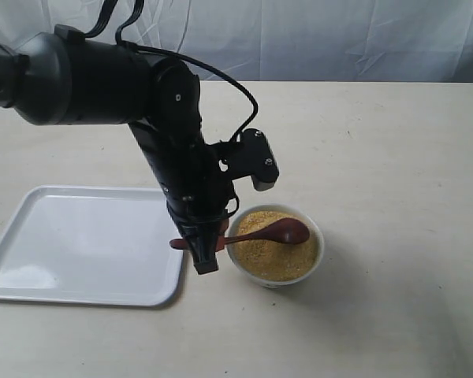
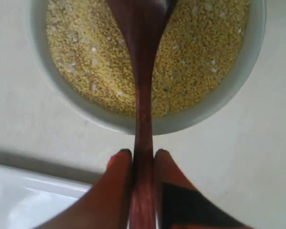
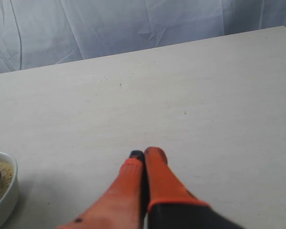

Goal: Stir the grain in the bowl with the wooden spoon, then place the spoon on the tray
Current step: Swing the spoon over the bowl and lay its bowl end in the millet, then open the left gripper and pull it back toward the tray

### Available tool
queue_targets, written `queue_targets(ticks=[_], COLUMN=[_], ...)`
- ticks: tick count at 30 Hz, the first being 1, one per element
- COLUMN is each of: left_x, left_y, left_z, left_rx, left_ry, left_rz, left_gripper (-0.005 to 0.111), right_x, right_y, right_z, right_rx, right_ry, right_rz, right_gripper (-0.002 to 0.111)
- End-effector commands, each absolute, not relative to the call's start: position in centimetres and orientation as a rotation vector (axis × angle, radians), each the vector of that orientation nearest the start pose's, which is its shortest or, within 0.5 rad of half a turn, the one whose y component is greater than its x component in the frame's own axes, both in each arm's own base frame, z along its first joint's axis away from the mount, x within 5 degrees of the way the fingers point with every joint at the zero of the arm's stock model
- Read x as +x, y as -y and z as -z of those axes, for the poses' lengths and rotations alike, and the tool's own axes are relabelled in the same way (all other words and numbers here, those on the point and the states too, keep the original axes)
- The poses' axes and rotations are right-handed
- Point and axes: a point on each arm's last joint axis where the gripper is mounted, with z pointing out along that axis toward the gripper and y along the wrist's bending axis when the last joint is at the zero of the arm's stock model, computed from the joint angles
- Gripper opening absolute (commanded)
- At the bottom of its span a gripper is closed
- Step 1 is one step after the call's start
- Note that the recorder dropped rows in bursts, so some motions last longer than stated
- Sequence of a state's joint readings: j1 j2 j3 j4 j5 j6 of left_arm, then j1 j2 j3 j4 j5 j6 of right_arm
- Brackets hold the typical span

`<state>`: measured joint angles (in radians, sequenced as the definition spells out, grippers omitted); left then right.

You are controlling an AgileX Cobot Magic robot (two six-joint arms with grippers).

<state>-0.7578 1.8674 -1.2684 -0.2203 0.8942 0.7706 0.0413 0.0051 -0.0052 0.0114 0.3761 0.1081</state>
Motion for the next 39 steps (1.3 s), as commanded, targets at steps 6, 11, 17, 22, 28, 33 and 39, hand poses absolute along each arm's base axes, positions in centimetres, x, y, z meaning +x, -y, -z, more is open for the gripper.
queue_targets(ticks=[6, 11, 17, 22, 28, 33, 39], left_x=[25.6, 25.6, 25.7, 25.6, 25.0, 22.8, 18.6], left_y=[26.3, 26.3, 26.0, 24.7, 19.9, 15.4, 11.9], left_z=[-19.1, -19.1, -22.7, -28.2, -32.2, -29.5, -22.2], left_rx=[1.904, 1.902, 1.804, 1.549, 1.108, 0.492, -0.138], left_ry=[-2.244, -2.246, -2.264, -2.270, -2.345, -2.317, -2.292], left_rz=[0.248, 0.248, 0.209, 0.144, 0.317, 0.673, 0.726], left_gripper=[0.027, 0.035, 0.036, 0.036, 0.034, 0.034, 0.034], right_x=[5.3, 5.3, 5.3, 5.3, 5.3, 5.3, 5.3], right_y=[-0.2, -0.2, -0.2, -0.2, -0.2, -0.2, -0.2], right_z=[-18.0, -18.0, -18.0, -18.0, -18.0, -18.0, -18.0], right_rx=[0.071, 0.071, 0.071, 0.071, 0.071, 0.071, 0.071], right_ry=[-1.847, -1.847, -1.847, -1.847, -1.847, -1.847, -1.847], right_rz=[-0.108, -0.108, -0.108, -0.108, -0.108, -0.108, -0.108], right_gripper=[0.000, 0.000, 0.000, 0.000, 0.000, 0.000, 0.000])
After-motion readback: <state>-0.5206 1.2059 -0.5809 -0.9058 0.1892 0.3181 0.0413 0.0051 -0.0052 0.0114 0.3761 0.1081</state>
